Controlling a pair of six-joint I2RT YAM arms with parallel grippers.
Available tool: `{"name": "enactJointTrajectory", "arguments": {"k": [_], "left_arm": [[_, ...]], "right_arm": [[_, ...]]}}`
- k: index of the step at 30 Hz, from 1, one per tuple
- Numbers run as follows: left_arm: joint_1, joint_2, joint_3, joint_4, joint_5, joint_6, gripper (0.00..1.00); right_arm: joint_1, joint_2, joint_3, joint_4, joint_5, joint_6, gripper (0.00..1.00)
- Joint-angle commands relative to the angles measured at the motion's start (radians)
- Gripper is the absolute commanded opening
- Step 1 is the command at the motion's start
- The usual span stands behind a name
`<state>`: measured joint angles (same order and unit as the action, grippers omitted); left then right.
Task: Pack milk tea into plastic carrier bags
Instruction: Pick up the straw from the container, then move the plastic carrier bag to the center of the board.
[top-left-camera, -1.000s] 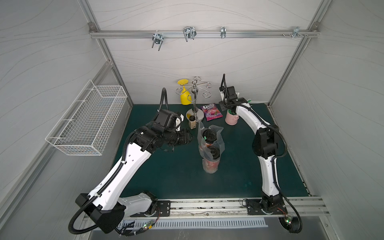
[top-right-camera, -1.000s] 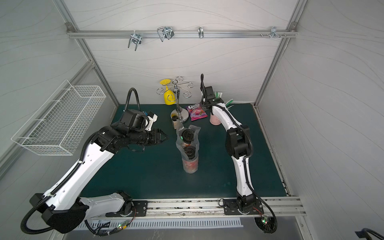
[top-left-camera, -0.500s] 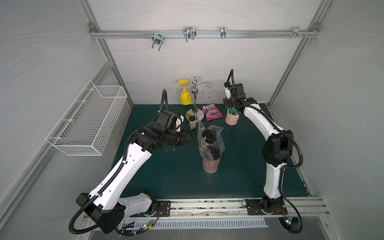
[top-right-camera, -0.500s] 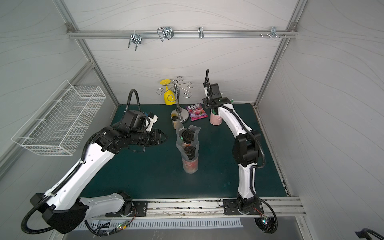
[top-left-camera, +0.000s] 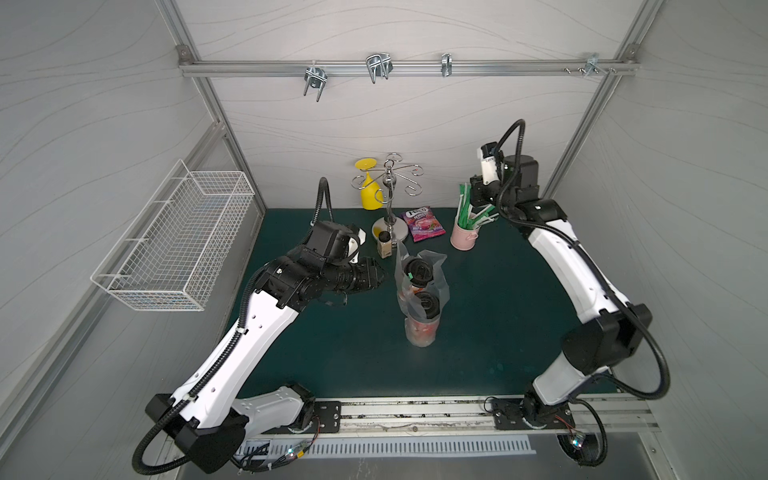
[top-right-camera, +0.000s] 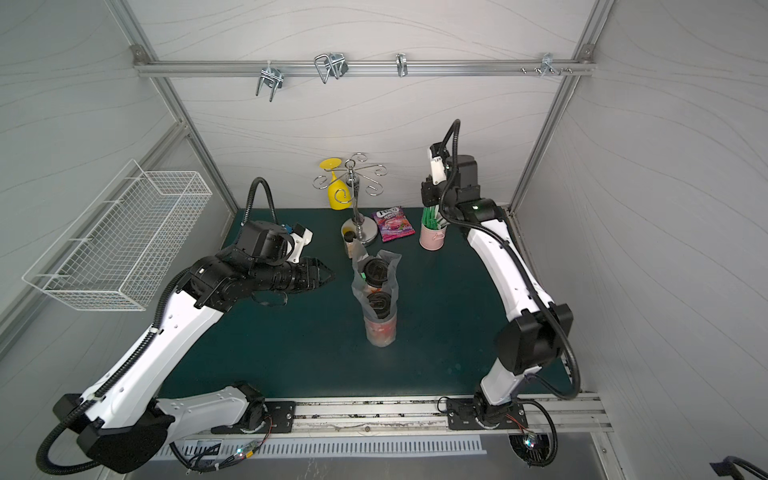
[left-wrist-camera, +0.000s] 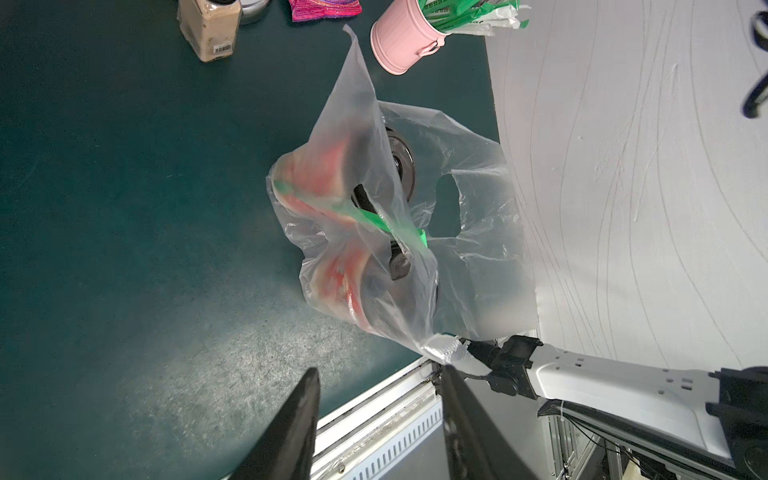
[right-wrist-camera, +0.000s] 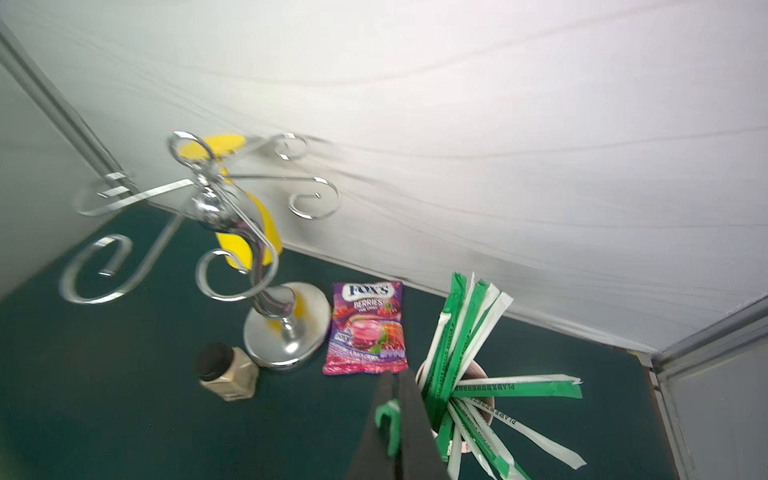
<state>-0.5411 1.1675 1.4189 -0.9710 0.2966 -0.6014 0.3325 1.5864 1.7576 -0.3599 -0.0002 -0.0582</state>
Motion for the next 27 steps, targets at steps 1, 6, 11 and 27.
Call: {"name": "enactJointTrajectory", "arguments": {"k": [1,6,11,27], "left_arm": [[-0.019,-0.014,-0.001,0.001,0.012,-0.012,0.48],[-0.053,-0.009,-0.015,0.019,0.001,-0.033,0.46],[-0.143,0.025,0.024,0.019,-0.055,-0.053,0.49],[-0.195,0.079,-0.003,0.087,-0.081,-0.086,0.5]], "right_arm": [[-0.008,-0.133,-0.041,0.065,-0.153,0.051,0.0],[-0.007,-0.284,-0.064,0.018,-0.288,0.161,0.0],[0.04,-0.424,-0.112,-0.07,-0.423,0.275,0.0],[0.425,-0.529,-0.251,-0.306,-0.194,0.291,0.0]]}}
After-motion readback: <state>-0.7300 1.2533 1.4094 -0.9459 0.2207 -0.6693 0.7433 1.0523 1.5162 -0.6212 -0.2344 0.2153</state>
